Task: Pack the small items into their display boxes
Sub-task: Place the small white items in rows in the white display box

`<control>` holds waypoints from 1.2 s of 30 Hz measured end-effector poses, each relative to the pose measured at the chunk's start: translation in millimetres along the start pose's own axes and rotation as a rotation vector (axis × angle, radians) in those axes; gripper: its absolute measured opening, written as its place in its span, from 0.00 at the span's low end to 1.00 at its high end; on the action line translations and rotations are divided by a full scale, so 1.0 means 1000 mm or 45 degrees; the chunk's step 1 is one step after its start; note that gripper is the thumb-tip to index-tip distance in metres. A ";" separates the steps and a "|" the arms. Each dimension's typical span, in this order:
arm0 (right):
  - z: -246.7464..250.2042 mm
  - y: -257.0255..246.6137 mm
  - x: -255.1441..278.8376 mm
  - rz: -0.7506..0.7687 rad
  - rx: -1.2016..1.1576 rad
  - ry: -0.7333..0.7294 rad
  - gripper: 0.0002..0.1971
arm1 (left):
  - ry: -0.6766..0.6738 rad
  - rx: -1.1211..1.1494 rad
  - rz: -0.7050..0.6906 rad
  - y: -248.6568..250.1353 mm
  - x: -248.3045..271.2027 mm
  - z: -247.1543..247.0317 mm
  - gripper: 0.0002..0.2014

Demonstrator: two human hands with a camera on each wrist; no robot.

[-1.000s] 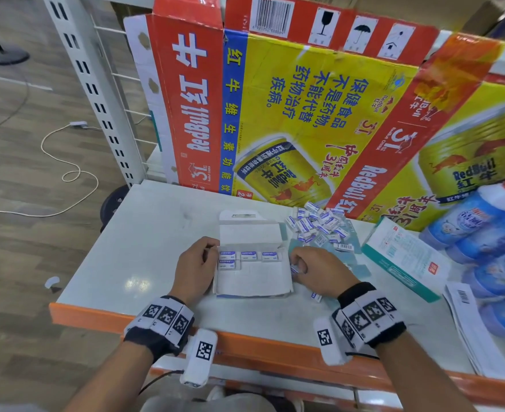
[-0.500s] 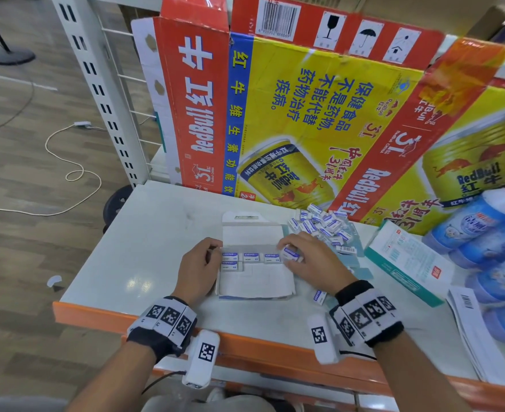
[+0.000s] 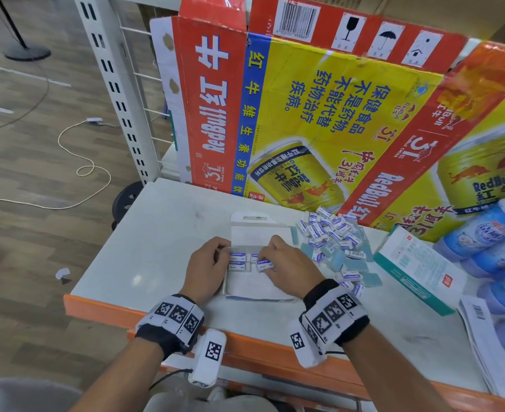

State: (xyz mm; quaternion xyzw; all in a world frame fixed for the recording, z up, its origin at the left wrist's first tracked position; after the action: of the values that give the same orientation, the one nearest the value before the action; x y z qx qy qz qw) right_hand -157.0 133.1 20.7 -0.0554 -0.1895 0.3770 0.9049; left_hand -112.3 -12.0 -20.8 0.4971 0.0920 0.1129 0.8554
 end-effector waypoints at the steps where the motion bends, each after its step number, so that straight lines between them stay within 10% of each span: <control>1: -0.001 -0.001 -0.002 0.001 0.000 0.000 0.12 | -0.001 -0.002 0.000 0.000 0.000 0.000 0.07; 36: 0.034 0.012 0.005 0.014 -0.297 0.134 0.08 | 0.013 0.021 -0.039 -0.001 0.000 0.000 0.08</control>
State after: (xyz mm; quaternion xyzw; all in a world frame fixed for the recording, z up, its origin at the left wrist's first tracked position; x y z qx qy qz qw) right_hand -175.0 143.5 50.4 -0.1810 -0.1841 0.3540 0.8989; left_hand -111.8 -12.3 -21.3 0.5021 0.1047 0.1016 0.8524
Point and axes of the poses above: each hand's wrist, its own x-axis away from the middle knuckle, its own z-axis out of the back of the hand, y = z × x, the point moved 10 cm from there along -x, towards the middle knuckle, and after that the axes turned 7 degrees about -y, right-handed, at the moved point
